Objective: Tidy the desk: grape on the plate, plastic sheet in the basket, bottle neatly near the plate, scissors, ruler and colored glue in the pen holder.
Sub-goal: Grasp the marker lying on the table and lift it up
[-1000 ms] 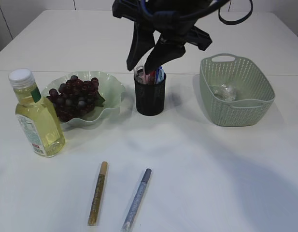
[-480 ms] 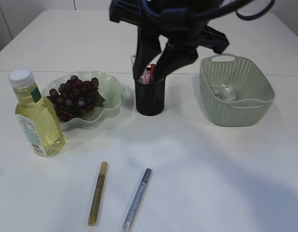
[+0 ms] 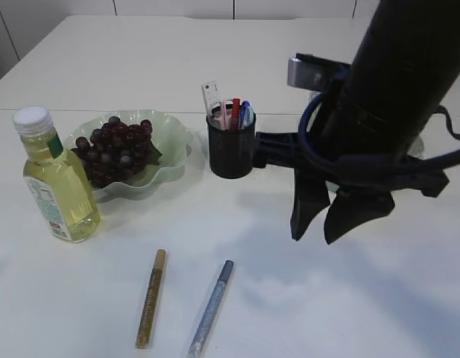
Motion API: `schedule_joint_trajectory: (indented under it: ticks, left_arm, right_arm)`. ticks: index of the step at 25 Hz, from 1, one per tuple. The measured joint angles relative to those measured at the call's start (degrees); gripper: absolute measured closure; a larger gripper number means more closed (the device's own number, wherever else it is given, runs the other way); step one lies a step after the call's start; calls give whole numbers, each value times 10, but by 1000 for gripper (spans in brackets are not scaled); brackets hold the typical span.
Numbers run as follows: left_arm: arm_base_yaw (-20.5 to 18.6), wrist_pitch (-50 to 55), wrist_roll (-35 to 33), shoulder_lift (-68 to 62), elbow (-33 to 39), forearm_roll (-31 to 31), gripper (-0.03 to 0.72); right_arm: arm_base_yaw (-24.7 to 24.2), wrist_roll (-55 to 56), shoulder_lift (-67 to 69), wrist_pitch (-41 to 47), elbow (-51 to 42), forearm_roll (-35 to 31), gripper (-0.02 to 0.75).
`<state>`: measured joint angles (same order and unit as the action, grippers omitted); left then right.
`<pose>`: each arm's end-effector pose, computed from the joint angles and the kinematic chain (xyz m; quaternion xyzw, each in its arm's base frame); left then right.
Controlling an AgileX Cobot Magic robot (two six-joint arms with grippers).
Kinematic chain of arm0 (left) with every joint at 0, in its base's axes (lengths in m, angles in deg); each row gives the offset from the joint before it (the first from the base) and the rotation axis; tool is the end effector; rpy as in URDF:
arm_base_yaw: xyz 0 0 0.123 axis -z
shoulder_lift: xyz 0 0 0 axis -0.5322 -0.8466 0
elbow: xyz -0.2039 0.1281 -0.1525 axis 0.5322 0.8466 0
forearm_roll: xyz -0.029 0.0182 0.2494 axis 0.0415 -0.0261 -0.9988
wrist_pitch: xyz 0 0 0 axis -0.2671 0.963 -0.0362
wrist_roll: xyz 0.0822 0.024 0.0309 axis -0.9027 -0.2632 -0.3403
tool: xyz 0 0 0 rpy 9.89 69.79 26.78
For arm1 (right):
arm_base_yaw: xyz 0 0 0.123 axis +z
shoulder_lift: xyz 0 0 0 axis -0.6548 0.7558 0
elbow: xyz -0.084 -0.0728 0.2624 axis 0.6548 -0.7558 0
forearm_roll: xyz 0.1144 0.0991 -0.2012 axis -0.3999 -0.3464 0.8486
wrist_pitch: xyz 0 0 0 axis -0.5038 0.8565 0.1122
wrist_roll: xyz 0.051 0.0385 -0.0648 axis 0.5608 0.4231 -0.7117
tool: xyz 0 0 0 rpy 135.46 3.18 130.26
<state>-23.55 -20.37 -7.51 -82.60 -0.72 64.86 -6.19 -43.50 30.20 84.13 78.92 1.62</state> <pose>0.1236 -0.0401 0.3550 0.1362 0.8889 -0.1278 0.4182 0.2393 0.1851 0.2984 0.0058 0.9926 0.1202 0.0182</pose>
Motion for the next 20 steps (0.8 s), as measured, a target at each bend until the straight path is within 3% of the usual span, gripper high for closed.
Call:
schedule_joint_trajectory:
  ticks: [10, 20]
  left_arm:
    - [0, 21, 1, 0, 0, 0, 379]
    - [0, 34, 1, 0, 0, 0, 379]
  right_arm:
    - [12, 45, 59, -25, -7, -19, 458]
    - [51, 63, 166, -109, -7, -71, 396]
